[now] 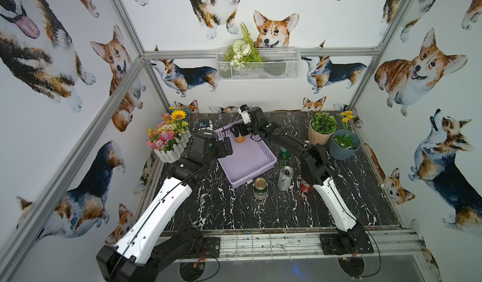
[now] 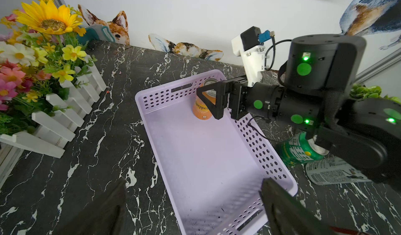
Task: Take out the drinks from the basket
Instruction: Pick up the drink from the basket.
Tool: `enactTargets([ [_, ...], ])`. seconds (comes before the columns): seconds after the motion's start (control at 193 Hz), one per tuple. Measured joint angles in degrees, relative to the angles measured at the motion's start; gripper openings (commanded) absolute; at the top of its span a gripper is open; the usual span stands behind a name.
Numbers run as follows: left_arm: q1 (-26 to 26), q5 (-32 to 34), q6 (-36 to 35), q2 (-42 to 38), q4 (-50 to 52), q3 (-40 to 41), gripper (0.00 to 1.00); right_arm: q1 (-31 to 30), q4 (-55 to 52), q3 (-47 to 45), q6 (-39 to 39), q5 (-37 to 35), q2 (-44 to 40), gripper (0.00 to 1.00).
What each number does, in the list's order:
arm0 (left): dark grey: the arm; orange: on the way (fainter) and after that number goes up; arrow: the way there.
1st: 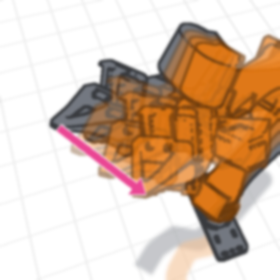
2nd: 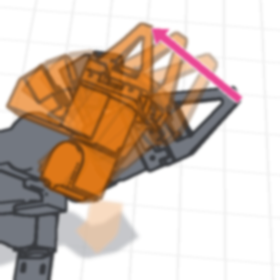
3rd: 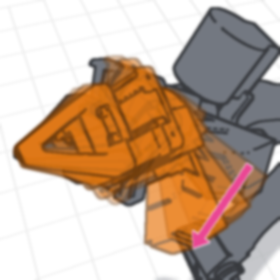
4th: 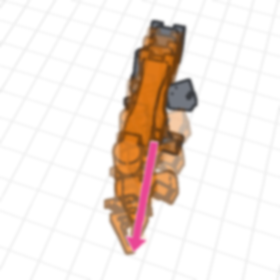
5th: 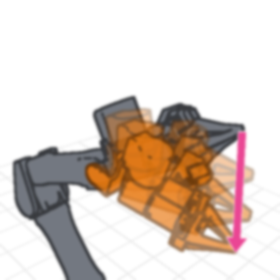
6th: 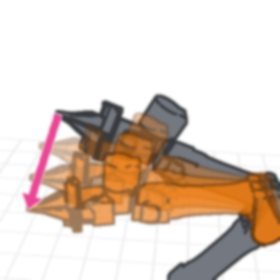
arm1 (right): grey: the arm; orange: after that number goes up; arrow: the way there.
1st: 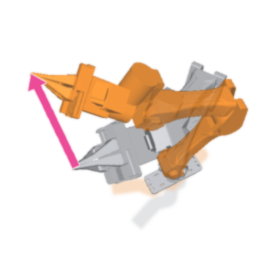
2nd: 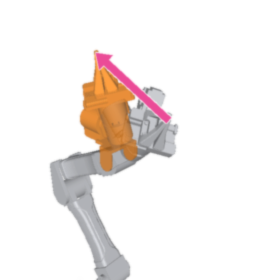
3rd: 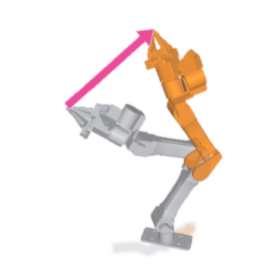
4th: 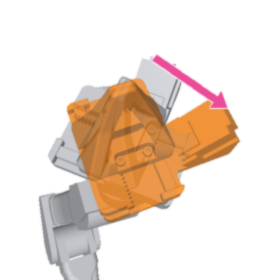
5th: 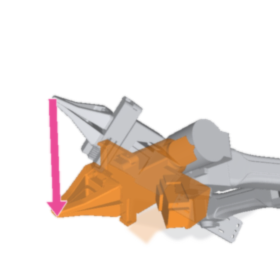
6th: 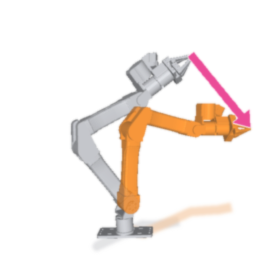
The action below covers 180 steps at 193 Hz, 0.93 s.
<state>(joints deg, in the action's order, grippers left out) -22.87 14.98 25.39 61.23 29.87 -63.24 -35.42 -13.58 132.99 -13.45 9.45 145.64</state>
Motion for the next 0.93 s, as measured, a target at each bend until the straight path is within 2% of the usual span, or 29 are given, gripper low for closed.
enactTargets([
  [0.218, 0.3, 0.1, 0.0, -0.4, 1.0, -0.1, 1.00, -0.4, 1.6, 2.3, 0.3, -1.1, 2.7, 0.93],
  [0.497, 0.7, 0.0, -0.2, -0.3, 1.2, -0.1, 1.00, -1.0, 2.7, 2.4, 2.0, -3.6, 4.4, 0.90],
  [0.596, 0.7, 0.0, -0.2, -0.2, 1.2, -0.1, 1.00, -1.0, 2.6, 2.3, 2.2, -3.7, 4.5, 0.81],
  [0.668, 0.7, 0.0, -0.2, -0.2, 1.2, -0.1, 1.00, -1.0, 2.7, 2.2, 2.6, -4.0, 4.6, 0.68],
  [0.715, 0.7, -0.1, -0.2, -0.1, 1.2, -0.1, 1.00, -0.9, 3.0, 2.1, 2.9, -4.6, 4.7, 0.64],
  [0.772, 0.8, -0.2, -0.2, -0.1, 1.2, -0.1, 1.00, -0.9, 3.2, 2.0, 3.3, -4.8, 4.7, 0.64],
  [0.932, 0.9, -0.2, -0.3, -0.1, 1.2, -0.1, 1.00, -0.9, 3.6, 2.0, 3.5, -4.8, 4.7, 0.40],
])
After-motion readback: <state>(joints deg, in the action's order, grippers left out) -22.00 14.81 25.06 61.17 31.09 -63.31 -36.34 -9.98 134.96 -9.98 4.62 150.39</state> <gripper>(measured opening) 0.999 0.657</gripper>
